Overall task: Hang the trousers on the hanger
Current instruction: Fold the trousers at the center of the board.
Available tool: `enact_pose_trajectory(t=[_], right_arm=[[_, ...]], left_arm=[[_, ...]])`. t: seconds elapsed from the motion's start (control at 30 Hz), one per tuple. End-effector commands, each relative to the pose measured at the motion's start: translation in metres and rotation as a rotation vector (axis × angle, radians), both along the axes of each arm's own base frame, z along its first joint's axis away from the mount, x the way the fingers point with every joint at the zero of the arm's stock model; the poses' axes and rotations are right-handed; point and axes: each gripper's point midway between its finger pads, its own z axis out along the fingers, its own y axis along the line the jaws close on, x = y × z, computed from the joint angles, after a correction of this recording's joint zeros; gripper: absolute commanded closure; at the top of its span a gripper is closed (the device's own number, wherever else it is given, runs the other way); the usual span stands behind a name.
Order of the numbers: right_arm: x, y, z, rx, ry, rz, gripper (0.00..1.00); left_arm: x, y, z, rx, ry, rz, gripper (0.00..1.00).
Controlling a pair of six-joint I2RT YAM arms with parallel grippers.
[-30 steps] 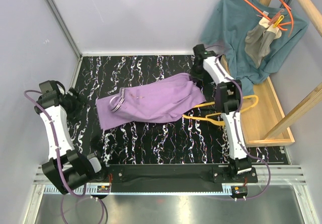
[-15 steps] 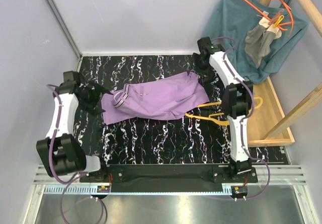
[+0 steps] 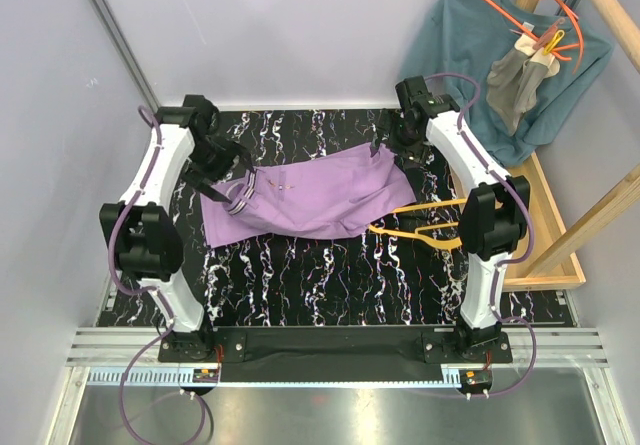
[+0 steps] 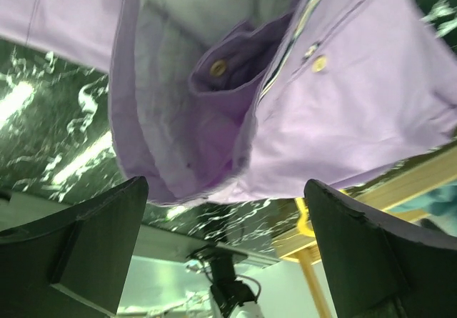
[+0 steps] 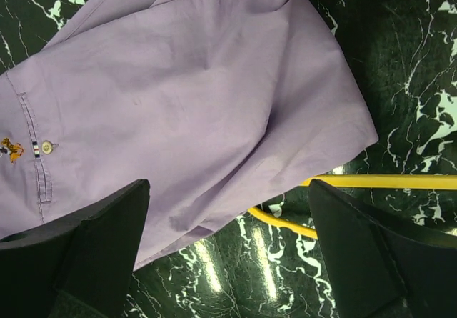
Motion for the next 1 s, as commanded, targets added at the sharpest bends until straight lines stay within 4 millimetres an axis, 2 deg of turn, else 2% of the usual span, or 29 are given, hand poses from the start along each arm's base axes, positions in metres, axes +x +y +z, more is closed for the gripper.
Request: enact_pose_trajectory(t=[0.0,0.03,0.1,0.27,0.33,0.47,0.5,0.53,0.67,0.77,0.83,0.9,0.93,0.97], right_arm=[[0.004,-0.001,0.035,0.003,-0.117,0.036,0.0],[0.003,-0.001,0.035,0.006,-0.118,0.04,0.0],[0.004,0.001,0.037,0.016,-0.13,0.044,0.0],[0.003,0.004,0.032,0.03,-0.113,0.049,0.0],[0.003,0.005,0.034,0.034,-0.115,0.048,0.0],[0.003,0.002,0.034,0.023,-0.12,0.044,0.0],[0.002,0.001,0.032,0.022,-0.115,0.042,0.0],[0.002,0.0,0.032,0.02,-0.114,0.04,0.0],[0.001,0.002,0.029,0.023,-0.104,0.04,0.0],[0.0,0.004,0.025,0.033,-0.091,0.039,0.0],[0.001,0.005,0.024,0.046,-0.085,0.035,0.0],[0.0,0.007,0.022,0.054,-0.076,0.035,0.0],[0.0,0.008,0.02,0.055,-0.071,0.037,0.0],[0.0,0.007,0.02,0.056,-0.073,0.035,0.0]], left_arm=[[-0.04,0.007,0.001,0.067,0.177,0.039,0.01],[-0.054,0.009,-0.001,0.089,0.249,0.057,0.01],[-0.062,0.003,-0.009,0.077,0.288,0.058,0.01],[-0.058,0.003,-0.007,0.128,0.262,0.046,0.01],[-0.065,0.003,-0.013,0.14,0.287,0.038,0.01],[-0.095,0.011,-0.034,0.178,0.376,0.047,0.03],[-0.097,0.011,-0.035,0.175,0.353,0.047,0.06],[-0.109,0.012,-0.044,0.18,0.389,0.046,0.07],[-0.126,0.018,-0.048,0.204,0.387,0.056,0.11],[-0.13,0.031,-0.044,0.258,0.351,0.071,0.2],[-0.124,0.035,-0.04,0.275,0.294,0.065,0.3],[-0.117,0.036,-0.038,0.279,0.262,0.046,0.34],[-0.115,0.039,-0.036,0.293,0.253,0.03,0.39],[-0.114,0.04,-0.035,0.299,0.243,0.022,0.47]])
